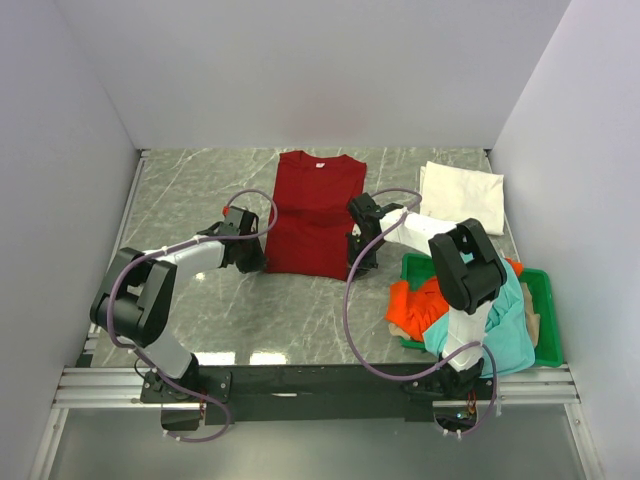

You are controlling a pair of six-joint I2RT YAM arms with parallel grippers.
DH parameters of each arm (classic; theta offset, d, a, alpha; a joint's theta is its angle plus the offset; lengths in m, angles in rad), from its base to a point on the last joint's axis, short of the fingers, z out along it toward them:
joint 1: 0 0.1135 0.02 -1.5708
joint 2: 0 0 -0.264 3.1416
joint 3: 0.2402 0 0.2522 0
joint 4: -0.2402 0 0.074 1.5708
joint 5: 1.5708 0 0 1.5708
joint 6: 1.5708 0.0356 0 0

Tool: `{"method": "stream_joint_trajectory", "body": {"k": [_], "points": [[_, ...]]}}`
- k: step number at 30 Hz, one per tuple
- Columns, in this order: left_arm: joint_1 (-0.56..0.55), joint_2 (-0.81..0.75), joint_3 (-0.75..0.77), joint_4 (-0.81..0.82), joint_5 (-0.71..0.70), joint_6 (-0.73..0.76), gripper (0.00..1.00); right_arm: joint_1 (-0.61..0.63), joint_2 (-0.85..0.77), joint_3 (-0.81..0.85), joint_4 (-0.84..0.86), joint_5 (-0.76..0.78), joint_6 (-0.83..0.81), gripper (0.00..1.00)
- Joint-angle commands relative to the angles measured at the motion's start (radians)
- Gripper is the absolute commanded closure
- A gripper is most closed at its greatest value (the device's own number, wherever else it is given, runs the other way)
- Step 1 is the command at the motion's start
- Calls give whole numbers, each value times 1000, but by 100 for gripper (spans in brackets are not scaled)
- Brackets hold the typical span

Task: Fold and stack the t-shirts
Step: Fold the tshirt

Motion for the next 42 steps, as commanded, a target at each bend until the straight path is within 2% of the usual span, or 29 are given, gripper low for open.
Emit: {"method": "stream_joint_trajectory", "body": {"k": [1,16,27,42], "points": [[-10,28,-29,-7,5,-24,100,9,-15,-33,-22,44,-4,100],[-10,-104,-57,-79,-165,-52,99,6,-90,-58,-65,97,23,100],[-10,-208,-52,-117,-153,-60,100,4,-153,-32,-119,124,24,100],[-10,-467,-44,-346,-134,-77,100,35,-355,-12,-279,193,24,100]]}}
